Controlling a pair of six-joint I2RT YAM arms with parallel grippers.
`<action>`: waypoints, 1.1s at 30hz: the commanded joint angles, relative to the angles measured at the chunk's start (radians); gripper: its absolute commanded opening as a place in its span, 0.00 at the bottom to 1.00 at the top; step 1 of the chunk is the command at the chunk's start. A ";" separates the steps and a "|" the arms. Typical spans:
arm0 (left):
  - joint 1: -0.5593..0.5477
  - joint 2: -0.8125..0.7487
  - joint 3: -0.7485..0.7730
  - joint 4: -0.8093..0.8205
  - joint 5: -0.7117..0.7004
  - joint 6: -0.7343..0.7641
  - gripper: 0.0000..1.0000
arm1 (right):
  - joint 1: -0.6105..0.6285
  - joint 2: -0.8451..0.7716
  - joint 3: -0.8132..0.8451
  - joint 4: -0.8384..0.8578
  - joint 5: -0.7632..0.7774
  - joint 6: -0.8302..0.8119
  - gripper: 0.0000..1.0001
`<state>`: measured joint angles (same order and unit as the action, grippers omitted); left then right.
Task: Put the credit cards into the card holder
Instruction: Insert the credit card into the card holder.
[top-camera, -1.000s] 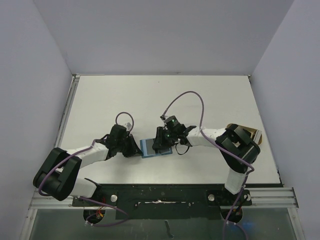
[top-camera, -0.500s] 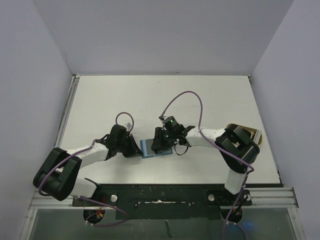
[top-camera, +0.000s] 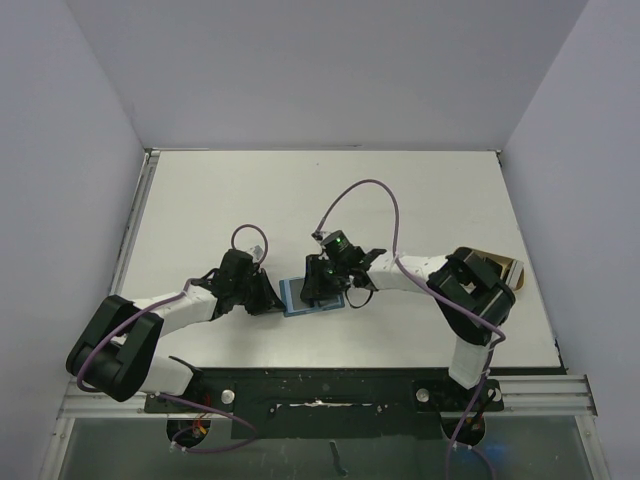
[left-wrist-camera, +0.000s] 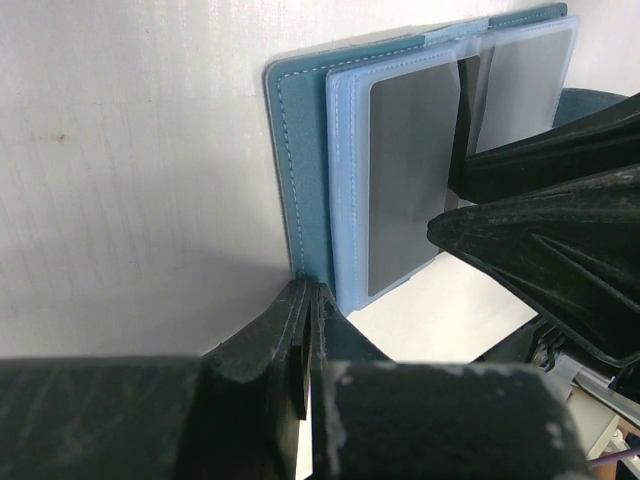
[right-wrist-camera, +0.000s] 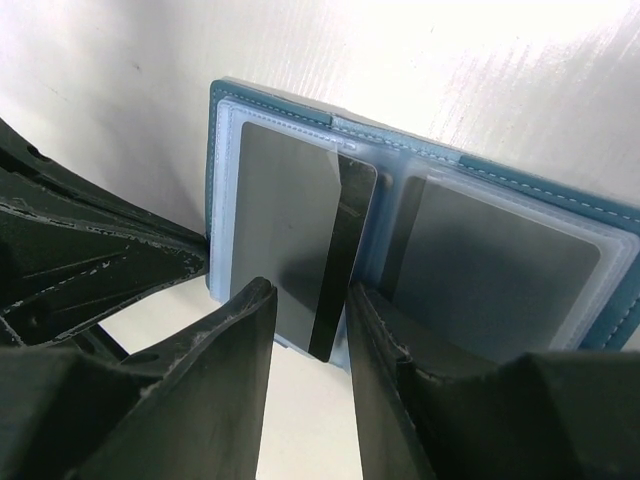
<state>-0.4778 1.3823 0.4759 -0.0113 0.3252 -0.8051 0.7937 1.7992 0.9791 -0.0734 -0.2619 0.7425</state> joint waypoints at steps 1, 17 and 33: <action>0.000 -0.004 0.034 0.012 0.015 0.012 0.00 | 0.020 0.050 0.049 -0.040 0.000 -0.043 0.36; 0.001 0.007 0.059 -0.001 0.009 0.019 0.00 | 0.038 -0.013 0.079 -0.118 0.087 -0.042 0.42; 0.001 0.017 0.074 -0.001 0.008 0.020 0.00 | 0.068 0.020 0.138 -0.224 0.177 -0.077 0.30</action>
<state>-0.4778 1.3907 0.4965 -0.0334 0.3256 -0.8005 0.8528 1.8206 1.0908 -0.2722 -0.1150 0.6807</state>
